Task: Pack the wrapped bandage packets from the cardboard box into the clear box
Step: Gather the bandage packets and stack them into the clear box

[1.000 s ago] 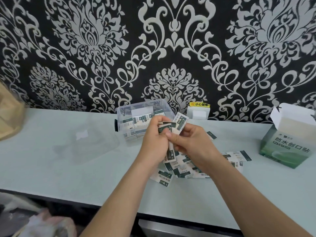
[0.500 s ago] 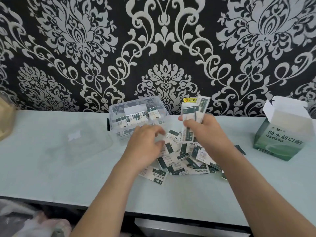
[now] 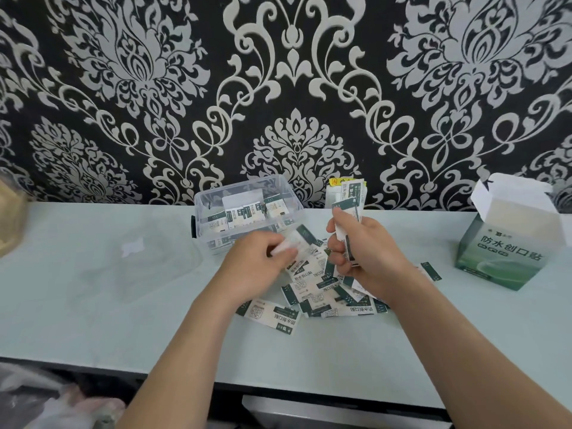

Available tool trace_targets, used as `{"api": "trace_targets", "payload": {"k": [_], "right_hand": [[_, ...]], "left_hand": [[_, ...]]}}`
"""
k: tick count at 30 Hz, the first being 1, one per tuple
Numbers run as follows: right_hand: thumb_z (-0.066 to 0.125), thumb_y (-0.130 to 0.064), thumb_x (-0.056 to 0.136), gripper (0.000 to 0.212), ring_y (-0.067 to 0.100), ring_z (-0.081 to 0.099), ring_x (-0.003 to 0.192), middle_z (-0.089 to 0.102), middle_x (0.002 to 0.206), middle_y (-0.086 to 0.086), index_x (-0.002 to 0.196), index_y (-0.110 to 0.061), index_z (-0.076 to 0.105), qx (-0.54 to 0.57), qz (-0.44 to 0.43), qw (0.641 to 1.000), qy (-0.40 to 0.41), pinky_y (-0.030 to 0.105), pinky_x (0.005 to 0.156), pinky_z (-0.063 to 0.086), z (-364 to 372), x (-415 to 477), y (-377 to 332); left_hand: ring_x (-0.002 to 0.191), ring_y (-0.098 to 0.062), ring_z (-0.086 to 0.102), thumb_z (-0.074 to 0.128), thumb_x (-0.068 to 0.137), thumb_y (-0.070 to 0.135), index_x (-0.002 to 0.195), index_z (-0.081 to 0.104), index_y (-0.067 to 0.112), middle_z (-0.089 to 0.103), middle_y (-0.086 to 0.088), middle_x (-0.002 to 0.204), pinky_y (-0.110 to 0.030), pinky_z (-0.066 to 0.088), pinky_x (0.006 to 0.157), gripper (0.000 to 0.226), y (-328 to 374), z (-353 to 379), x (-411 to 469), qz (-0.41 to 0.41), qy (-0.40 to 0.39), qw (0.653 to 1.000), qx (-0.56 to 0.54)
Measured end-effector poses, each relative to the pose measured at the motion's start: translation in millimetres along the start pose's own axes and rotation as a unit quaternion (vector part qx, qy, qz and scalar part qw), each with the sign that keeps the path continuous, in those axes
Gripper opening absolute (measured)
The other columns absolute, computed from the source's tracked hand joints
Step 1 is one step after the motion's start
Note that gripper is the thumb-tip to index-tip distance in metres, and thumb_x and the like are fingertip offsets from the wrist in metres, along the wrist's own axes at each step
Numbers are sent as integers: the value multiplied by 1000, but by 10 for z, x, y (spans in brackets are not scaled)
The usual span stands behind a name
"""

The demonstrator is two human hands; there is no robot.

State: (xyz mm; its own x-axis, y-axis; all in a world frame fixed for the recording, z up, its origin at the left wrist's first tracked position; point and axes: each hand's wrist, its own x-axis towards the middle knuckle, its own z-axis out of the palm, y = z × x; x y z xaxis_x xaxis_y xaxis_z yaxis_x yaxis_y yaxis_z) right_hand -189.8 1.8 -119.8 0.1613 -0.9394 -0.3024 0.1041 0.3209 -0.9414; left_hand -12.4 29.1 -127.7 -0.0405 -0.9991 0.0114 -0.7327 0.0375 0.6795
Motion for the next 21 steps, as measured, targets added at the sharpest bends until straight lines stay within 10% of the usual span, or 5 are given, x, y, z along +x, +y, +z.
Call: {"api": "trace_targets", "payload": {"k": [8,11,16,21], "right_hand": [[54,-34,98,26,9,32,46,38,57,-1,81,-14,52,-97,-83,989,-68,19,38,26,267,-92,105],[45,-34,102,32,10,45,49,54,56,-1,84,-16,64,-103,-109,989,14,19,41,36,235,-76,64],[45,-29,102,31,26,68,79,74,93,14,92,-7,64,-4,-81,992,101,37,74,56,-6,-15,-11],[44,-17,103,22,30,72,93,75,92,14,95,-4,61,157,-49,985,43,41,81,57,-30,-37,-48]], "left_hand": [[68,-17,56,42,103,19,95,66,17,63,-2,72,-35,46,69,25,236,174,-34,-10,6,973,-229],[74,-13,60,53,98,19,104,67,23,65,17,83,-28,49,75,15,192,177,5,1,37,984,-174],[114,-21,51,57,94,35,128,54,20,61,0,120,-35,42,95,37,25,287,58,-8,62,986,156],[109,-24,53,68,87,32,121,55,17,63,-3,115,-33,41,86,40,31,416,175,-42,81,983,162]]}}
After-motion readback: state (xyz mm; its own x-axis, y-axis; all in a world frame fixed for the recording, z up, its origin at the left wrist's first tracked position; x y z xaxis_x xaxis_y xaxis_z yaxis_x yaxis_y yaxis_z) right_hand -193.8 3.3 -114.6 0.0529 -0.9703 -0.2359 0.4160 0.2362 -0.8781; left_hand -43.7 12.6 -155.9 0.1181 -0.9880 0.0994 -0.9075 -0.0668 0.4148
